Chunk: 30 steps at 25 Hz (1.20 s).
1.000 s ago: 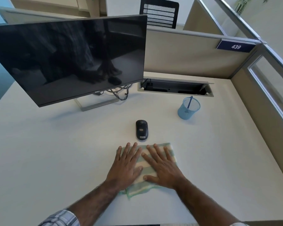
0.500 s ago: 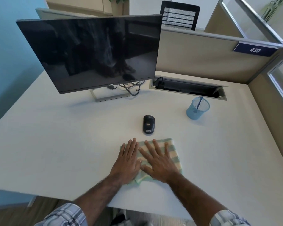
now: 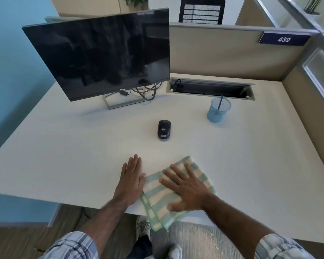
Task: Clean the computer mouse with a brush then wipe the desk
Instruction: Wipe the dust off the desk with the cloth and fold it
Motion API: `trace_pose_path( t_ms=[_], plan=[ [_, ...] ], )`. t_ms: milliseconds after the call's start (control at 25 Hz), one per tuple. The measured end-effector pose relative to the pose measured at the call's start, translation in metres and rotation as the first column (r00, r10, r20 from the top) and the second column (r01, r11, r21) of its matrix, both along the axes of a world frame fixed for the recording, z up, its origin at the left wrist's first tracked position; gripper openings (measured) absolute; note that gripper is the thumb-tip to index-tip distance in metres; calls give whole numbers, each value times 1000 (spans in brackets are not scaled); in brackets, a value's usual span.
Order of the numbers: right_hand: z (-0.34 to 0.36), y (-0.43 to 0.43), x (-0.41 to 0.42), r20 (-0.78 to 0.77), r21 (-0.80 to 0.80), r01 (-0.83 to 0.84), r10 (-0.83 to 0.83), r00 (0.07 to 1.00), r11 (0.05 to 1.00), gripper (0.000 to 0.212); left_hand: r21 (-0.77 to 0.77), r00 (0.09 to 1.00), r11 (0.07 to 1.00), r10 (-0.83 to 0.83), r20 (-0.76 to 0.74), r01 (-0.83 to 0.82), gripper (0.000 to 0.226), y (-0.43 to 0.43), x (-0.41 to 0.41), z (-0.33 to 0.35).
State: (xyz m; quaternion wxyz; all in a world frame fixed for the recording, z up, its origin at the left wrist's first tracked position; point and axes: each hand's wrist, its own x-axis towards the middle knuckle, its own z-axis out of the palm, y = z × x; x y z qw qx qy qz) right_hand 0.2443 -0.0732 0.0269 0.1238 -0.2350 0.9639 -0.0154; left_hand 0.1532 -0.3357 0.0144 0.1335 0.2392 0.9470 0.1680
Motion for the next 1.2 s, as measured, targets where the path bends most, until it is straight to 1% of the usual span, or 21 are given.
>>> trace_pose_path(
  t_ms=[80, 200, 400, 520, 600, 720, 840, 920, 960, 1000, 1040, 1080, 1120, 1160, 1200],
  plan=[
    [-1, 6, 16, -5, -9, -17, 17, 1000, 1000, 103, -50, 1000, 999, -1, -18, 0, 72, 1, 7, -1],
    [-2, 14, 43, 3, -10, -32, 32, 999, 999, 109, -72, 999, 997, 22, -27, -24, 65, 6, 14, -2],
    [-2, 24, 81, -22, 15, -22, 22, 1000, 1000, 99, -111, 998, 993, 41, -40, -45, 66, 10, 19, 0],
    [-1, 34, 104, -51, 24, -21, 23, 998, 999, 105, -125, 998, 991, 41, -38, -45, 67, 12, 20, -1],
    [0, 46, 122, -39, 33, -6, 7, 999, 999, 110, -141, 998, 989, 41, -44, -46, 68, 12, 20, -2],
    [10, 77, 158, -8, 52, 8, -7, 1000, 999, 107, -179, 999, 983, 34, -41, -41, 69, 12, 20, -3],
    [27, 128, 198, 7, 157, 5, -6, 1000, 988, 102, -189, 998, 981, 32, -47, -40, 69, 12, 19, -5],
    [37, 168, 226, 59, 211, 51, -64, 996, 976, 98, -187, 998, 981, 36, -55, -46, 69, 11, 19, -7],
    [41, 186, 238, 66, 191, 135, -150, 987, 972, 97, -188, 997, 981, 39, -67, -51, 69, 10, 19, -8],
    [45, 201, 247, 56, 107, 273, -280, 958, 956, 94, -191, 996, 980, 39, -85, -54, 69, 10, 19, -10],
    [49, 213, 251, 63, -22, 450, -448, 892, 893, 90, -189, 994, 980, 39, -99, -57, 69, 11, 19, -11],
    [50, 222, 251, 94, -160, 616, -609, 788, 772, 82, -182, 993, 981, 42, -107, -61, 70, 12, 19, -12],
    [50, 227, 245, 108, -302, 715, -722, 683, 631, 69, -178, 993, 982, 42, -112, -62, 73, 13, 20, -13],
    [48, 228, 233, 131, -416, 763, -798, 589, 495, 56, -180, 992, 982, 40, -122, -61, 77, 13, 20, -14],
    [44, 225, 219, 146, -448, 782, -828, 542, 433, 48, -185, 990, 981, 35, -134, -60, 79, 12, 20, -16]
  ],
)
